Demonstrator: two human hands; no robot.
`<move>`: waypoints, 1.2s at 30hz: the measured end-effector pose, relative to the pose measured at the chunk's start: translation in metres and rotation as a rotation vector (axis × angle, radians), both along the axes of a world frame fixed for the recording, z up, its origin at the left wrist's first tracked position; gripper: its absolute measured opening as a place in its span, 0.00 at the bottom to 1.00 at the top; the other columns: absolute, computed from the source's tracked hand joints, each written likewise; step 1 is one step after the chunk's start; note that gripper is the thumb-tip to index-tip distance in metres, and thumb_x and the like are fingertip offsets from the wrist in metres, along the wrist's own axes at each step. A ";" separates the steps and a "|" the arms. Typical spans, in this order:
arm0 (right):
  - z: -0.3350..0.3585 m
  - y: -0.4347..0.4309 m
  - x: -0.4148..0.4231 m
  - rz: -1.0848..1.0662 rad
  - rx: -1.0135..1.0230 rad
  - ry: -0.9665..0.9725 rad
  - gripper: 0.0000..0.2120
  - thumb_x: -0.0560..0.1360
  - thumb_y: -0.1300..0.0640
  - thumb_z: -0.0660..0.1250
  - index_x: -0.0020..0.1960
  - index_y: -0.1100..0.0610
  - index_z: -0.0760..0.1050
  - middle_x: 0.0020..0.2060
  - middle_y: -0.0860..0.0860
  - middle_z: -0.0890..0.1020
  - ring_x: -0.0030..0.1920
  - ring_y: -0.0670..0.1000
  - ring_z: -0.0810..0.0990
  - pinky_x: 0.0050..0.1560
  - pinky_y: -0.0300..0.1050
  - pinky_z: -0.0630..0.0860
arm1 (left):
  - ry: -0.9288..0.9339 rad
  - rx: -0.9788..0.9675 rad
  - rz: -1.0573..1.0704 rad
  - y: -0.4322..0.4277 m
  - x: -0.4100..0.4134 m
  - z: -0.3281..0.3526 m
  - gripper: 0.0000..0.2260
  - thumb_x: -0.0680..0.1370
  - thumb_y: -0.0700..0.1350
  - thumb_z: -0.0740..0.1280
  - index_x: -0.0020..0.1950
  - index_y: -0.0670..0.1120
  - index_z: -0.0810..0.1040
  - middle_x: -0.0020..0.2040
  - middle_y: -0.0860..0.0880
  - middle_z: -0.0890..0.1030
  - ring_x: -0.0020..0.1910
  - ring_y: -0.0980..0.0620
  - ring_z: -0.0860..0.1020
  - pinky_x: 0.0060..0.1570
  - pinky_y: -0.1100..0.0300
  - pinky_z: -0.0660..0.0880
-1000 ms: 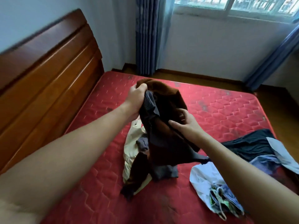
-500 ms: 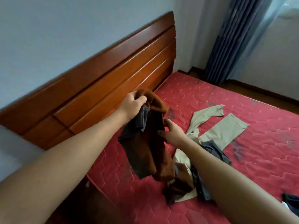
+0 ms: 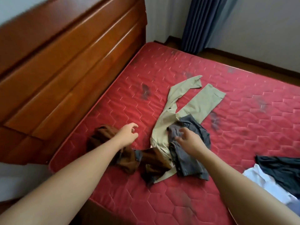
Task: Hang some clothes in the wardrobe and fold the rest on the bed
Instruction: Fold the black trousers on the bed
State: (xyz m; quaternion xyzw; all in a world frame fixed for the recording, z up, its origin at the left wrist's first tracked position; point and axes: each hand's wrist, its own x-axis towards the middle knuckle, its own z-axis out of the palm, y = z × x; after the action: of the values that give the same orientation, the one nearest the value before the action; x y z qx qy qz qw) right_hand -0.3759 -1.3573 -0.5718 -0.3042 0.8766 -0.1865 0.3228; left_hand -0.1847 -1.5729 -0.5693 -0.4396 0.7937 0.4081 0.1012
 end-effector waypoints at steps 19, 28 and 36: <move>-0.329 0.096 -0.057 -0.285 0.487 -0.048 0.51 0.66 0.28 0.72 0.78 0.40 0.46 0.80 0.60 0.39 0.79 0.68 0.42 0.69 0.78 0.54 | -0.514 -0.420 -0.555 0.143 -0.132 -0.333 0.45 0.73 0.56 0.74 0.78 0.57 0.45 0.79 0.39 0.47 0.79 0.35 0.48 0.70 0.29 0.56; -0.326 0.106 -0.062 -0.196 0.181 0.107 0.11 0.75 0.53 0.65 0.51 0.54 0.63 0.49 0.59 0.77 0.51 0.66 0.79 0.44 0.55 0.73 | -0.440 -0.565 -0.708 0.099 -0.139 -0.329 0.19 0.79 0.42 0.64 0.68 0.46 0.63 0.58 0.44 0.80 0.55 0.40 0.81 0.46 0.50 0.73; -0.249 0.114 -0.094 -0.270 -0.038 0.082 0.13 0.74 0.57 0.66 0.45 0.52 0.60 0.36 0.54 0.76 0.43 0.65 0.77 0.39 0.53 0.68 | -0.610 -0.792 -0.266 -0.082 -0.069 -0.216 0.18 0.78 0.36 0.62 0.68 0.43 0.67 0.58 0.34 0.74 0.54 0.30 0.79 0.49 0.40 0.77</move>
State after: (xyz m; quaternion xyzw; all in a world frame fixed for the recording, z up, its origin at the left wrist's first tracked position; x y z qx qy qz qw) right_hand -0.4700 -1.2429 -0.8206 -0.1970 0.9183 -0.2322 0.2529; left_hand -0.2535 -1.6551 -0.7856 -0.4383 0.8708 -0.0869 0.2050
